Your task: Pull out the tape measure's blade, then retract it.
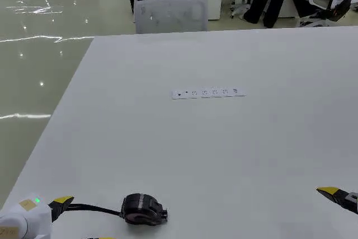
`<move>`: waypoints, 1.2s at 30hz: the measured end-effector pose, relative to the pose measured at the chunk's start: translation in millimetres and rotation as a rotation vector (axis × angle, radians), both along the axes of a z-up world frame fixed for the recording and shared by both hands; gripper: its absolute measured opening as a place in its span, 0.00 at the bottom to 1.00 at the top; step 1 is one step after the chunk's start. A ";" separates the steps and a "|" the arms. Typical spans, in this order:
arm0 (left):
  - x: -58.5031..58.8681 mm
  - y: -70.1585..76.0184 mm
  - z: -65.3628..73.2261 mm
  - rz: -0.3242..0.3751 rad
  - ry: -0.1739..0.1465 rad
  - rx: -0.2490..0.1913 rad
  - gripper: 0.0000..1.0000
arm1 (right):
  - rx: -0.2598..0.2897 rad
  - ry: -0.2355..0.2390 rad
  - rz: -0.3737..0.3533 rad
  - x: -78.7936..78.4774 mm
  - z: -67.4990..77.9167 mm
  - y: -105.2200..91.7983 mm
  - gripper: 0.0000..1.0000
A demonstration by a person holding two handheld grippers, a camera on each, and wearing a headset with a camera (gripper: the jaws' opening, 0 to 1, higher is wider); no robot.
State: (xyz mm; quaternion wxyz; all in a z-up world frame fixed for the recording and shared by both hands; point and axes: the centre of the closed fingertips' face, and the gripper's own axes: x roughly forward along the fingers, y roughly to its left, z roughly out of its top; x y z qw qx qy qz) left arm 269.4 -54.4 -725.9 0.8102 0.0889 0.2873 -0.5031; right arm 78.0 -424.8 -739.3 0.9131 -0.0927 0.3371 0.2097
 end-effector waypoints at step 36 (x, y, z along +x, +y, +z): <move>-1.1 1.4 5.2 0.001 0.007 -0.008 1.00 | -0.011 0.013 -0.034 0.5 10.7 -6.3 0.99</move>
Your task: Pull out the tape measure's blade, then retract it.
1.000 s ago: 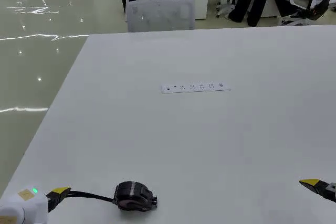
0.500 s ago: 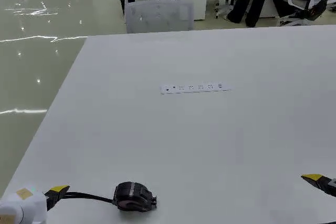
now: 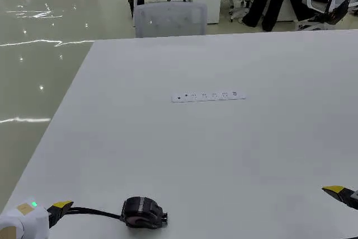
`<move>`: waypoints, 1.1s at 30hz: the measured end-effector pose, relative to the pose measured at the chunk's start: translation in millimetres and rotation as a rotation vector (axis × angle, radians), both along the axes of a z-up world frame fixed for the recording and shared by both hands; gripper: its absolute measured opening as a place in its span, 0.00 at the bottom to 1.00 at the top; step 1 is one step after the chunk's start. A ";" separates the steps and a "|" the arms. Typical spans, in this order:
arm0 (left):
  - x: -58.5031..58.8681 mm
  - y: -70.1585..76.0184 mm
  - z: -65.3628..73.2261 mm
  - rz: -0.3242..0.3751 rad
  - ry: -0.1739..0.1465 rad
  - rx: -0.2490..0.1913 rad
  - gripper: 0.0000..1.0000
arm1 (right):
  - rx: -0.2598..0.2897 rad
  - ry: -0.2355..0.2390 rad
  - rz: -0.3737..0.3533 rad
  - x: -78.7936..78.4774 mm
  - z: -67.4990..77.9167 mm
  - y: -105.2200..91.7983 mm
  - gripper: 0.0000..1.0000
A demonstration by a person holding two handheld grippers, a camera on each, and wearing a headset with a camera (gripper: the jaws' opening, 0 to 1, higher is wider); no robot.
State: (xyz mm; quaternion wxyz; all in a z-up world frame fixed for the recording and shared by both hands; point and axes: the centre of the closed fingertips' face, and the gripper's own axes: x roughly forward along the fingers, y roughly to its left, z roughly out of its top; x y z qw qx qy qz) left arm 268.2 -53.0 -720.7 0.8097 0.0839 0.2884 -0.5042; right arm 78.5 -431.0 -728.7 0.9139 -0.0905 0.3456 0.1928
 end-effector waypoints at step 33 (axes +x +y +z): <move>3.4 -0.2 1.2 0.018 0.003 0.012 1.00 | -0.002 0.014 -0.011 -2.9 -4.9 -7.8 1.00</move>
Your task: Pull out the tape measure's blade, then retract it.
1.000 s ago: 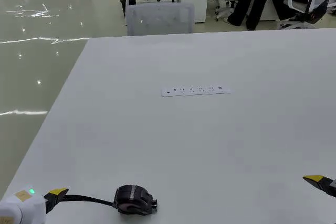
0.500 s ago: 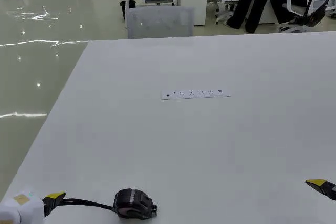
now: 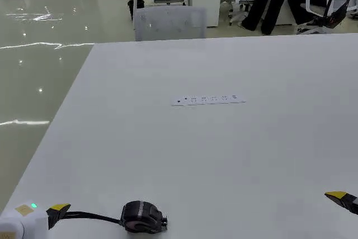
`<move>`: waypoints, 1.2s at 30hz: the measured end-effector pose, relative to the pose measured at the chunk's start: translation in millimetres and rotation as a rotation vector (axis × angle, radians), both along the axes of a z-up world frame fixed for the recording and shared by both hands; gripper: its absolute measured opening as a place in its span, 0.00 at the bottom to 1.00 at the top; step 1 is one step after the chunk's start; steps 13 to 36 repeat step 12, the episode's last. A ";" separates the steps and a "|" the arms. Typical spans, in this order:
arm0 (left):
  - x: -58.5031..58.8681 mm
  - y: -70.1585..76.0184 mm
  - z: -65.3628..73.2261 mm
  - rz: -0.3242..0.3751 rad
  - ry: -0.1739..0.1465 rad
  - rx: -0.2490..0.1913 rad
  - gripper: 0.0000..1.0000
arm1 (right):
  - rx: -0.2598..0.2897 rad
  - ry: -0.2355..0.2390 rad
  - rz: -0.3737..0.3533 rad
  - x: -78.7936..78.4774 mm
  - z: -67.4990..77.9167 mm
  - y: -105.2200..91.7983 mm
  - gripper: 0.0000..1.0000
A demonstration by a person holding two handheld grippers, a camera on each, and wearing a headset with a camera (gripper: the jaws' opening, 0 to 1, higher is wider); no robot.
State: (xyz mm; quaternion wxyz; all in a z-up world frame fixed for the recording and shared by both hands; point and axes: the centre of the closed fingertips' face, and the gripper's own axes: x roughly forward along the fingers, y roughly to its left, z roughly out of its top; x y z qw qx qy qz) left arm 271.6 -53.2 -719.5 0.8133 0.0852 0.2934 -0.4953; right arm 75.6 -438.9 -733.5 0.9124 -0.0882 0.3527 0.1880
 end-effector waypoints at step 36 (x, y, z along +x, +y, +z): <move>1.4 3.7 -1.9 -0.002 -0.002 0.007 1.00 | 0.007 0.013 0.015 -4.7 -2.0 6.7 1.00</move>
